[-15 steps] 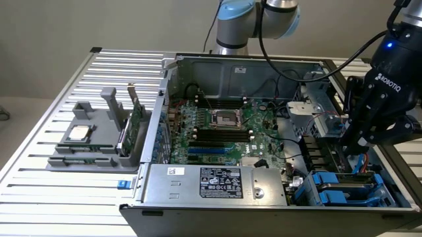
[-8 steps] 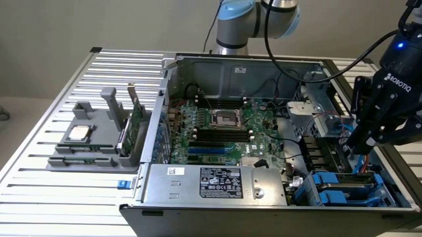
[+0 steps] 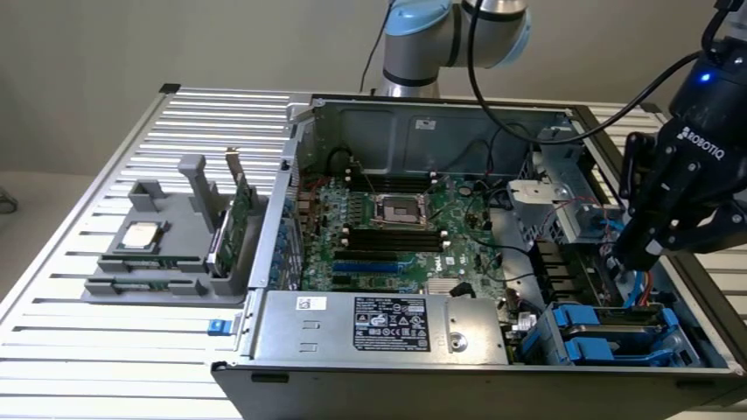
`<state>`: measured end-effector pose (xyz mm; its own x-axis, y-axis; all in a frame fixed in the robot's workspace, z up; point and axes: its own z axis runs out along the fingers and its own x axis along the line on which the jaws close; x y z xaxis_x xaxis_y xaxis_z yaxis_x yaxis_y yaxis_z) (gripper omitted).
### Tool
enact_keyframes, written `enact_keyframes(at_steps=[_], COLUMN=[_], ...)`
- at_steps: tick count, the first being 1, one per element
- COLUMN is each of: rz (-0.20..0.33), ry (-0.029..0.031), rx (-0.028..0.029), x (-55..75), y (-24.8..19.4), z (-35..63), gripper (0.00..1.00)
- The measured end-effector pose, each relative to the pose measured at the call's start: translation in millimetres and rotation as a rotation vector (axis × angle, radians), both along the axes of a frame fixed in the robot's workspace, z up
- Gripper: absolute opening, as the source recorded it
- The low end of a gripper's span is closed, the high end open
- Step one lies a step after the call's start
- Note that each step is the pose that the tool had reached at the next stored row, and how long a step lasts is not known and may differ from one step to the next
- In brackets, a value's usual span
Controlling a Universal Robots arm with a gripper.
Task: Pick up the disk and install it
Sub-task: 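Insert the second disk wire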
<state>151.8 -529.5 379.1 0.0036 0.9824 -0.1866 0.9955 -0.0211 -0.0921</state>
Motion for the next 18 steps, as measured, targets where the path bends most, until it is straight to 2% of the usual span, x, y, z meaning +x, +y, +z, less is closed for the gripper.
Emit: enact_keyframes(at_steps=[6,12,18], rz=[0.000,0.000,0.000], ry=[0.0005,0.0040,0.0044], rx=[-0.0006,-0.0008,-0.0008], x=[1.7,4.8,5.3], y=[5.2,5.2,2.8], z=[0.0,0.0,-3.4], gripper=[0.27,0.27,0.27])
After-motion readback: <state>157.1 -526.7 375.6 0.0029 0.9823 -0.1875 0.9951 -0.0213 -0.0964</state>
